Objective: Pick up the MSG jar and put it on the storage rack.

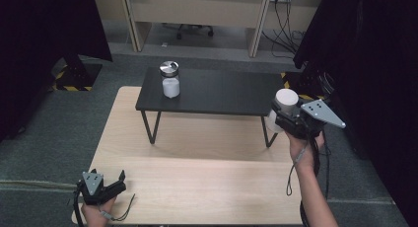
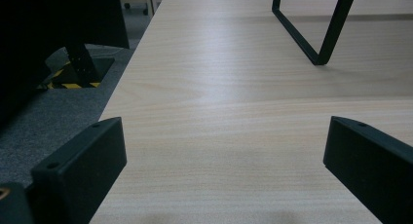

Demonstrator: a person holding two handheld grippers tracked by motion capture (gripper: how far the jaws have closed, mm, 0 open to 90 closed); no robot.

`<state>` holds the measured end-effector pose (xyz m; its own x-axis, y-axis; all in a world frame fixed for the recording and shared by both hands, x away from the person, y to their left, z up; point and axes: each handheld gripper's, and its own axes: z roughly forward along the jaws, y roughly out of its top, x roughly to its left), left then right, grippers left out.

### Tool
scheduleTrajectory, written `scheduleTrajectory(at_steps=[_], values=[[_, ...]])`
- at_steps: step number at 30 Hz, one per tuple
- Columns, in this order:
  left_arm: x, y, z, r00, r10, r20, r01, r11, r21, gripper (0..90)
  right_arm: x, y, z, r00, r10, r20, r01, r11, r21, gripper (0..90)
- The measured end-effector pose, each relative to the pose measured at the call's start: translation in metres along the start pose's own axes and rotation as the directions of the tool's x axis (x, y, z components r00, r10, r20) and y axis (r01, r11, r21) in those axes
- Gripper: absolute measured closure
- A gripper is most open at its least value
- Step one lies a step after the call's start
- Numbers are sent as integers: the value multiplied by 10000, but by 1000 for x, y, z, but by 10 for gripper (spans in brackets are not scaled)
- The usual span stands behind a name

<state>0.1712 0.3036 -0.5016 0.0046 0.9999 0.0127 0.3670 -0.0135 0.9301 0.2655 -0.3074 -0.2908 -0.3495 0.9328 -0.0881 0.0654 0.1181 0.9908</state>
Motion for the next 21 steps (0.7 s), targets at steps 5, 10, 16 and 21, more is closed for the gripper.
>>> scheduleTrajectory(at_steps=[5, 10, 16, 21], values=[[0, -1, 0, 10000, 18, -2, -18, 10000, -30, 9, 0, 13, 8, 9999, 76, -94, -77, 9999, -125, 340], [0, -1, 0, 10000, 62, 36, -61, 10000, -73, 10, 1, 19, 19, 9998, 169, -54, -170, 9998, -121, 339], [1, -1, 0, 9994, 277, 197, -276, 9996, -92, 8, -1, 17, 31, 9986, 537, 12, -537, 9985, -101, 340], [-1, -2, -1, 9990, 417, 141, -415, 9991, -132, 7, -3, 16, 43, 9983, 560, 152, -560, 9984, 10, 339]])
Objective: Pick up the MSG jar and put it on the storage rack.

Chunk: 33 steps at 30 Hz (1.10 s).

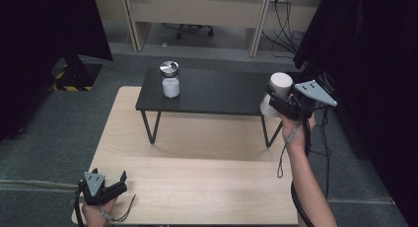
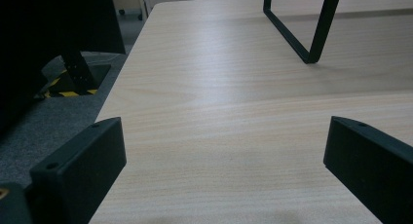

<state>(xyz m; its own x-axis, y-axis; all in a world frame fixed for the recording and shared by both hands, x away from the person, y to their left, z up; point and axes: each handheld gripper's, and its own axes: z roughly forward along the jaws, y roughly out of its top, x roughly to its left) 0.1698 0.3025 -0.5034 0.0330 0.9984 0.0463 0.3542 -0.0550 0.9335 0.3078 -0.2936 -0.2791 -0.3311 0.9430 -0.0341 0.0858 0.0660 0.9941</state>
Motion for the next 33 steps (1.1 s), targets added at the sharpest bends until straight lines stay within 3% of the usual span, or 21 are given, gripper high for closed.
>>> scheduleTrajectory(at_steps=[7, 19, 33], values=[[0, -1, 0, 10000, -22, -48, 22, 10000, -52, 7, -3, 2, 18, 10000, 35, 37, -36, 10000, 72, 339], [-1, -1, 0, 9999, -67, -98, 67, 10000, -29, 9, 4, 11, 47, 9983, -584, 18, 584, 9983, -62, 339], [-1, 0, 1, 9998, -130, -137, 130, 9999, 3, 8, 0, 8, 64, 9996, -273, 94, 272, 9996, 70, 339]])
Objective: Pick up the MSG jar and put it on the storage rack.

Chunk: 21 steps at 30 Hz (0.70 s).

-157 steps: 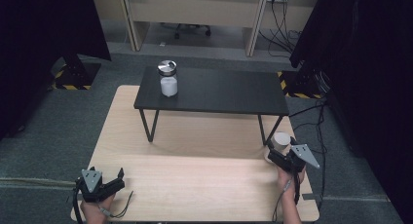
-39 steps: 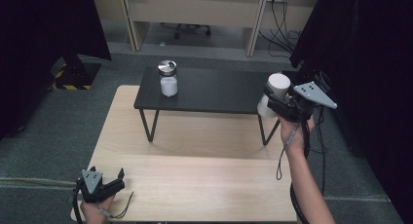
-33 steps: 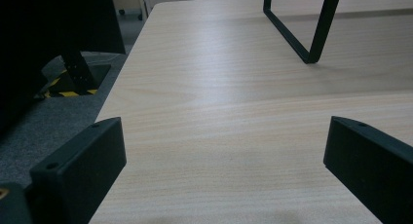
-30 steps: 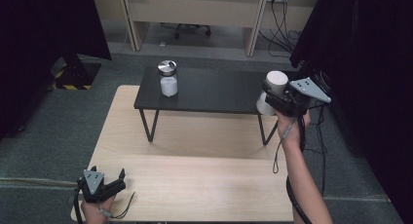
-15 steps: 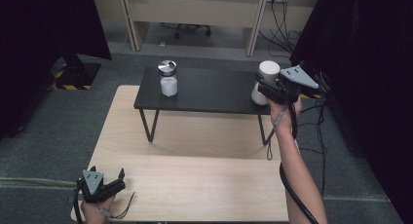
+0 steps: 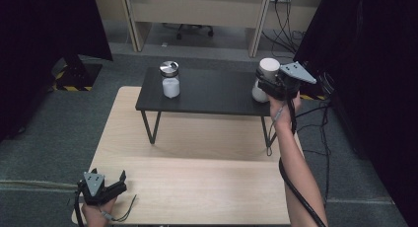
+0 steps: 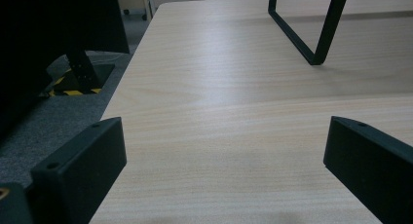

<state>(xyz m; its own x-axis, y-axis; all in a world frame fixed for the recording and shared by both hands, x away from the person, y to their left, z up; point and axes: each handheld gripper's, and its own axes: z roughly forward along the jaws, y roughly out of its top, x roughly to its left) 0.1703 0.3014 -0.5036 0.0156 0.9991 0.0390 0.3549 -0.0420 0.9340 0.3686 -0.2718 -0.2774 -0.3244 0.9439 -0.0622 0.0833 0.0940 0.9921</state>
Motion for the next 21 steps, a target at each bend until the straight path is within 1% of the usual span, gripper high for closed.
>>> scheduleTrajectory(at_steps=[5, 8, 12, 15, 21], values=[[0, 0, 0, 10000, 5, 1, -5, 10000, -3, 9, -1, -4, 0, 10000, -38, 9, 38, 10000, -51, 339], [0, -1, 0, 10000, 40, 20, -40, 10000, -34, 8, -4, -7, 0, 9999, 131, -1, -131, 9998, -125, 339], [-1, -1, 0, 10000, 13, -18, -14, 10000, -36, 8, -7, -8, 1, 9999, 140, -44, -141, 9998, -139, 339], [-1, -1, 0, 10000, 7, -40, -7, 10000, -42, 8, -9, -10, 2, 9995, 301, -58, -303, 9994, -185, 339], [-1, -1, 0, 10000, 3, -45, -4, 10000, -44, 8, -11, -12, 3, 9995, 312, -97, -315, 9992, -263, 339]])
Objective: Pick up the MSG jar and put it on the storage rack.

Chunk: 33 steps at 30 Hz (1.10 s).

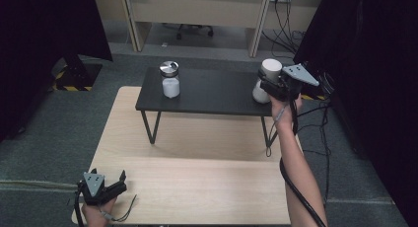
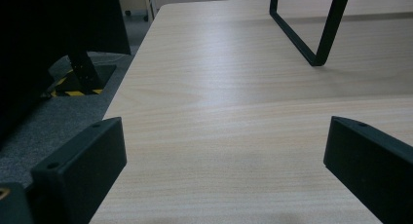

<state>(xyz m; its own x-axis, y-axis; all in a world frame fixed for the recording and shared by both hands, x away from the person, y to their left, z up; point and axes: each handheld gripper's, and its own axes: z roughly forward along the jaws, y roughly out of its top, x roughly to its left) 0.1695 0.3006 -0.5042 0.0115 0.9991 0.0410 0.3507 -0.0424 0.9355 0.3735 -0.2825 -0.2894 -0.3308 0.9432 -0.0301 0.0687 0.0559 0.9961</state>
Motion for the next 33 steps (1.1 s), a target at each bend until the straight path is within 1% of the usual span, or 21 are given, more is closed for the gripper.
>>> scheduleTrajectory(at_steps=[4, 11, 14, 16, 18, 20, 21, 23, 26, 27, 29, 31, 33], values=[[0, 0, 0, 10000, -4, -16, 4, 10000, -9, 9, -2, -3, 0, 10000, -2, -52, 1, 9999, -105, 339], [0, 0, 0, 10000, -50, -5, 50, 10000, 11, 12, -3, -2, 0, 9999, 9, -106, -9, 10000, -64, 338], [0, 0, -1, 10000, -52, -28, 52, 10000, -16, 12, -2, -1, 0, 9999, 52, -89, -52, 10000, -38, 336], [0, -1, -1, 10000, -77, -45, 76, 10000, -22, 12, -1, 0, 0, 10000, -3, -51, 3, 10000, 29, 329], [0, -1, -1, 10000, -90, -35, 89, 10000, -25, 12, 1, 1, 1, 9995, -308, -2, 308, 9995, 78, 257], [0, 0, -1, 10000, -75, -23, 75, 10000, -13, 12, 3, 0, 1, 9991, -430, -44, 430, 9991, 60, 219], [0, 0, -1, 10000, -85, -8, 85, 10000, 15, 12, 2, 0, 1, 9990, -424, -129, 424, 9991, 65, 194], [1, 1, -1, 9999, -105, 9, 105, 9999, 50, 13, 3, -1, 2, 9989, -448, -139, 449, 9990, 36, 122], [1, 1, -1, 9999, -127, 17, 127, 9999, 46, 14, 4, -3, 2, 9998, -207, -62, 207, 9998, -32, 2], [1, 1, -1, 9999, -132, 13, 132, 9999, 45, 14, 5, -4, 2, 9998, -195, 16, 195, 9998, -57, 2], [1, 1, -1, 9999, -137, 16, 137, 9999, 47, 14, 5, -5, 0, 9998, -211, 25, 211, 9997, -108, 2], [1, 1, -1, 9999, -136, 17, 136, 9999, 47, 14, 8, -6, -1, 9996, -204, 196, 208, 9996, -212, 3], [1, 1, -1, 9999, -138, 17, 137, 9999, 54, 14, 9, -7, -4, 9995, -164, 272, 171, 9995, -250, 2]])
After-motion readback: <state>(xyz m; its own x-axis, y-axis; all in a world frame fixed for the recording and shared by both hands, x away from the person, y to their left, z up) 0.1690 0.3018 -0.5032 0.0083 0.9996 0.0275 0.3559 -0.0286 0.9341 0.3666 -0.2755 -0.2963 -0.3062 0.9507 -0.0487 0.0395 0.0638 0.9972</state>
